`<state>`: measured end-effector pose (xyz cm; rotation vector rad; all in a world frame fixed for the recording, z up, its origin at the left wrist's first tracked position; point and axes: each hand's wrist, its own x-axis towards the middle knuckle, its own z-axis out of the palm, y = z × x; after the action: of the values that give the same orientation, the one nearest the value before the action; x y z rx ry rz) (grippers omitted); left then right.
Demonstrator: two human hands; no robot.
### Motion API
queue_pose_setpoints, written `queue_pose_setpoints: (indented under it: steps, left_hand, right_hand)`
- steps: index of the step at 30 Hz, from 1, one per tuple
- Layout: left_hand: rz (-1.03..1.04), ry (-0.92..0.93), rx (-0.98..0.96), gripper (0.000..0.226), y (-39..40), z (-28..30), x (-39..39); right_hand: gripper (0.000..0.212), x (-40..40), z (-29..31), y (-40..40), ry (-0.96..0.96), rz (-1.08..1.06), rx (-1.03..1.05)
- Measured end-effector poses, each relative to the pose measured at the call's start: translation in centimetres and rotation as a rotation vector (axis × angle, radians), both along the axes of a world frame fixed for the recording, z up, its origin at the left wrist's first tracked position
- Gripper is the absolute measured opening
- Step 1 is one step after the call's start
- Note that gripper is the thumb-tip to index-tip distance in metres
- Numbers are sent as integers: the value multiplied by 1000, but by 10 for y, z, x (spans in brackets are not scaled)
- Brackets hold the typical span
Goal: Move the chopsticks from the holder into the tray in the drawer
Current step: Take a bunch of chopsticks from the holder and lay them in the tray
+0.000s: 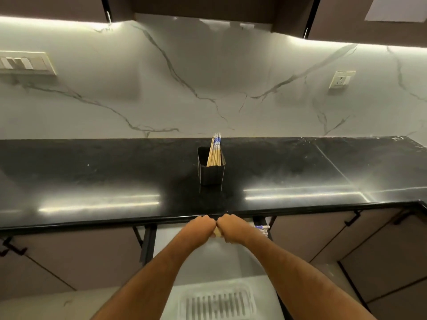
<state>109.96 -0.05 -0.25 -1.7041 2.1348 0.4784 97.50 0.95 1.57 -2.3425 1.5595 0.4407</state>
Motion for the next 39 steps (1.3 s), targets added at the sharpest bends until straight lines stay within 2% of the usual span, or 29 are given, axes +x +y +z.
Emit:
queue_pose_setpoints:
  steps: [4, 7, 11, 20, 27, 31, 39]
  left_hand:
    - [110, 108, 48, 39, 20, -18, -12]
    - [181, 155, 18, 28, 35, -31, -14]
    - [67, 287, -6, 16, 53, -47, -7]
    - [0, 247, 2, 15, 91, -86, -2]
    - [54, 235, -16, 23, 131, -129, 6]
    - [84, 210, -29, 19, 150, -149, 15]
    - [122, 225, -29, 19, 156, -172, 31]
  right_hand:
    - [26, -6, -22, 21, 26, 1, -25]
    - [19, -12, -36, 31, -1, -19, -16]
    - [15, -28, -51, 43, -32, 5, -6]
    - [19, -94, -93, 69, -1, 28, 99]
    - [20, -89, -133, 99, -14, 54, 127]
    - [21, -81, -152, 108, -42, 59, 111]
    - [21, -63, -173, 113, -29, 111, 51]
